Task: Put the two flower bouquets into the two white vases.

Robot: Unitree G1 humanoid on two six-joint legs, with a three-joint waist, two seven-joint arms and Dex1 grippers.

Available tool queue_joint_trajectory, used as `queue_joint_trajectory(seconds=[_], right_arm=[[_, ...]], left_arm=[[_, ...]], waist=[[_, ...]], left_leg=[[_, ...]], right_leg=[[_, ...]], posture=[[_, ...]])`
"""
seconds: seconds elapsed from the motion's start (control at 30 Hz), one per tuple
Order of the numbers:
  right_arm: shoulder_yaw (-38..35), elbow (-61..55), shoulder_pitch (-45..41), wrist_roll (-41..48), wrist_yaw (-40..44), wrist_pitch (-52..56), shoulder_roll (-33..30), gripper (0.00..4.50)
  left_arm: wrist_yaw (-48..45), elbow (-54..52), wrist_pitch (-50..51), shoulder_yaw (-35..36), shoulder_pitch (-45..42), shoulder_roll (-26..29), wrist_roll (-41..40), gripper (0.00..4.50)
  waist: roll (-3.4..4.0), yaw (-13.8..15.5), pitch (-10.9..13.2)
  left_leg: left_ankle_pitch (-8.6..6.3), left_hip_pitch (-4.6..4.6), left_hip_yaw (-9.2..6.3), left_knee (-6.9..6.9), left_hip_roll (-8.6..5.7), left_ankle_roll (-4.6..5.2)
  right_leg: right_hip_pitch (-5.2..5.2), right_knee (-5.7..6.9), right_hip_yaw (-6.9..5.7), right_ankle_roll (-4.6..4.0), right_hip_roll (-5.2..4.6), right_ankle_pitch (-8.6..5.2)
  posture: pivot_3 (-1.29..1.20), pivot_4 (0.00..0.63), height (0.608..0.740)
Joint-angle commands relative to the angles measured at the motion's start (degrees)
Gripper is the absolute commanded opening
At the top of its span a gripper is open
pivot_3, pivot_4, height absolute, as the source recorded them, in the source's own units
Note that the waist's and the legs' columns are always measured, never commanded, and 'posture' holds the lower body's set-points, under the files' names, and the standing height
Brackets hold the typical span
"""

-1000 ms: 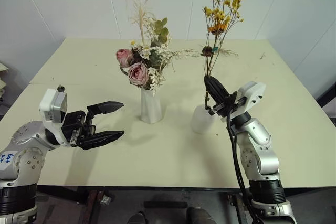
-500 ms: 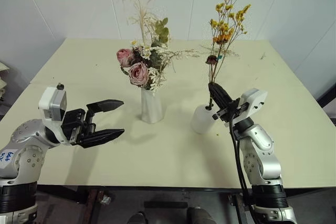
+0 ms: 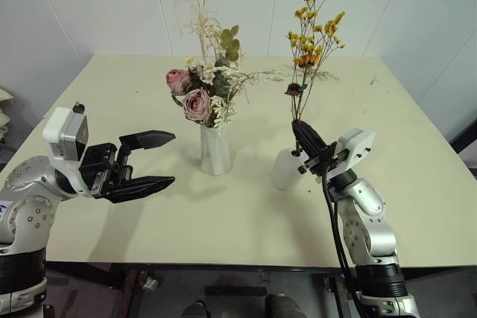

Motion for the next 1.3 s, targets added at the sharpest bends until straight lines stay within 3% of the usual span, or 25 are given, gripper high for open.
queue_joint_trajectory(seconds=[0.03, 0.9, 1.3], right_arm=[[0.5, -0.5, 0.4, -0.5, 0.2, 0.0, 0.0, 0.05], [-0.7, -4.2, -0.2, -1.4, -1.8, 1.5, -2.1, 0.05], [-1.3, -0.3, 1.9, -2.0, -1.3, -0.9, -2.0, 0.05]], left_arm=[[0.0, -1.1, 0.0, 0.9, -0.8, 0.9, -0.8, 4.5], [0.8, -0.7, -0.1, 0.2, -1.7, -0.7, -1.0, 4.5], [0.8, -0.3, -0.4, -0.7, -2.3, -1.3, -0.7, 4.5]], waist=[[0.0, -0.1, 0.0], [0.0, 0.0, 0.0], [0.0, 0.0, 0.0]], left_leg=[[0.0, 0.0, 0.0, 0.0, 0.0, 0.0], [0.0, -0.02, 0.0, 0.0, 0.0, 0.0], [0.0, -0.02, 0.0, -0.01, 0.0, 0.0]], right_leg=[[0.0, 0.0, 0.0, 0.0, 0.0, 0.0], [-0.02, -0.02, 0.0, 0.0, 0.0, 0.0], [-0.01, -0.02, 0.0, 0.0, 0.0, 0.0]], posture=[[0.0, 0.15, 0.74], [0.0, 0.15, 0.74], [0.0, 0.15, 0.74]])
